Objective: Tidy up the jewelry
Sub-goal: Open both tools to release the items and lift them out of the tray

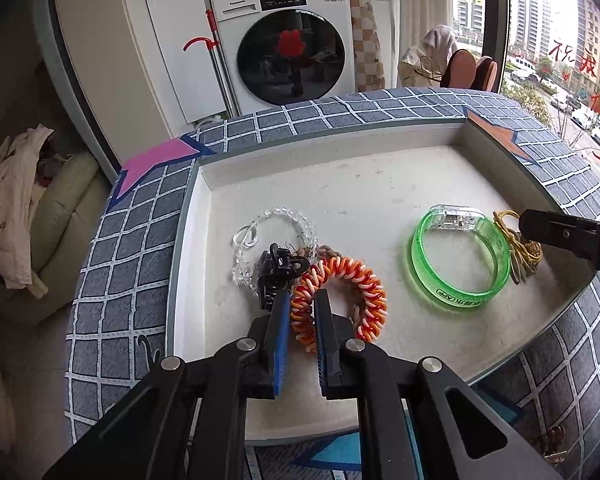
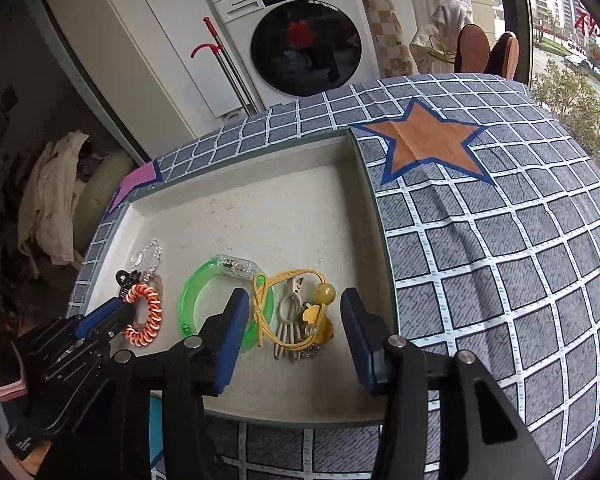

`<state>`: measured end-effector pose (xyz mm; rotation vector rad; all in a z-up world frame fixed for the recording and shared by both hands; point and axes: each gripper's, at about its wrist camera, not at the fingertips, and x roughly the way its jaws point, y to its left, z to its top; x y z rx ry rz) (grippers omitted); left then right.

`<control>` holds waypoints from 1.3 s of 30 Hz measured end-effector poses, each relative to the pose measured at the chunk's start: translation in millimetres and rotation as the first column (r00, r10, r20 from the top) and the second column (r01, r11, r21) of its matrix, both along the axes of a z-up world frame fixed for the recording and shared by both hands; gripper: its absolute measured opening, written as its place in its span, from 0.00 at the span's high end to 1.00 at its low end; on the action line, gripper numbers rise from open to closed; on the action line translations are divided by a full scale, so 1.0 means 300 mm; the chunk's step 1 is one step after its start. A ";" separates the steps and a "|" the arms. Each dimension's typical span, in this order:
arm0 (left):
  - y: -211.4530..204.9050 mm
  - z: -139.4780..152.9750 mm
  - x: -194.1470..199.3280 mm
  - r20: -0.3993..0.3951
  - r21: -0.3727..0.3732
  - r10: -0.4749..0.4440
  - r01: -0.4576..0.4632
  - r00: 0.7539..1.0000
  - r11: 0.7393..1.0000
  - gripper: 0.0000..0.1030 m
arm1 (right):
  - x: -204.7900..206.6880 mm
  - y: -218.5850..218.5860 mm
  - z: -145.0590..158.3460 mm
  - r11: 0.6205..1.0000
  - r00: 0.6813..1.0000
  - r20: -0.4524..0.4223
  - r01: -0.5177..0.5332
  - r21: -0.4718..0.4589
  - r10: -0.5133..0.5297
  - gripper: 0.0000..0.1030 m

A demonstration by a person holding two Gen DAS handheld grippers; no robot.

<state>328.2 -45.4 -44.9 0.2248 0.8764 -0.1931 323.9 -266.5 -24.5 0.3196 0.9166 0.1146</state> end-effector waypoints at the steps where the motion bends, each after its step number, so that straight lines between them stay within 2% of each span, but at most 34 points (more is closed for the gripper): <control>1: 0.000 0.003 -0.003 0.001 0.000 -0.004 0.004 1.000 1.000 0.69 | -0.011 -0.004 0.013 1.000 1.000 0.011 0.004 0.013 -0.004 0.47; 3: 0.004 0.011 -0.010 0.002 -0.008 -0.010 0.010 1.000 1.000 0.69 | -0.035 -0.009 0.036 1.000 0.999 0.031 0.009 0.028 -0.010 0.44; 9: 0.010 0.020 -0.019 0.006 -0.008 -0.005 0.005 1.000 1.000 0.69 | -0.115 -0.008 0.085 0.999 0.998 0.066 0.010 0.044 -0.013 0.43; 24: 0.026 0.060 -0.030 0.050 -0.039 0.018 -0.016 0.999 0.999 0.68 | -0.267 0.007 0.087 0.997 0.999 0.051 -0.006 0.074 0.002 0.41; 25: 0.027 0.065 -0.029 0.052 -0.043 0.020 -0.017 0.998 0.999 0.63 | -0.277 0.008 0.084 0.997 0.999 0.050 -0.006 0.077 0.002 0.41; 26: 0.030 0.069 -0.030 0.055 -0.045 0.025 -0.023 0.998 0.999 0.19 | -0.287 0.009 0.081 0.997 0.999 0.048 -0.009 0.082 0.005 0.41; 27: 0.033 0.075 -0.033 0.064 -0.046 0.041 -0.038 0.997 0.998 0.00 | -0.298 0.009 0.078 0.996 0.999 0.046 -0.010 0.086 0.006 0.40; 29: 0.037 0.096 -0.058 0.122 -0.048 0.056 -0.051 0.991 0.998 0.00 | -0.319 0.009 0.071 0.996 0.999 0.044 -0.012 0.093 0.008 0.37; 31: 0.033 0.105 -0.063 0.118 -0.046 0.050 -0.045 0.992 0.998 0.00 | -0.337 0.012 0.064 0.996 0.999 0.040 -0.014 0.092 0.011 0.31; 33: 0.035 0.115 -0.072 0.122 -0.052 0.055 -0.049 0.991 0.997 0.00 | -0.354 0.016 0.059 0.996 0.999 0.036 -0.014 0.086 0.011 0.29; 35: 0.035 0.123 -0.086 0.124 -0.056 0.057 -0.051 0.991 0.997 0.00 | -0.376 0.016 0.060 0.996 0.999 0.039 -0.010 0.084 0.007 0.17; 37: 0.039 0.130 -0.106 0.121 -0.059 0.058 -0.051 0.991 0.997 0.00 | -0.404 0.017 0.068 0.997 0.998 0.058 0.000 0.071 -0.004 0.15; 39: 0.044 0.137 -0.126 0.119 -0.066 0.059 -0.052 0.991 0.997 0.00 | -0.429 0.021 0.075 0.999 0.998 0.070 0.001 0.053 -0.005 0.00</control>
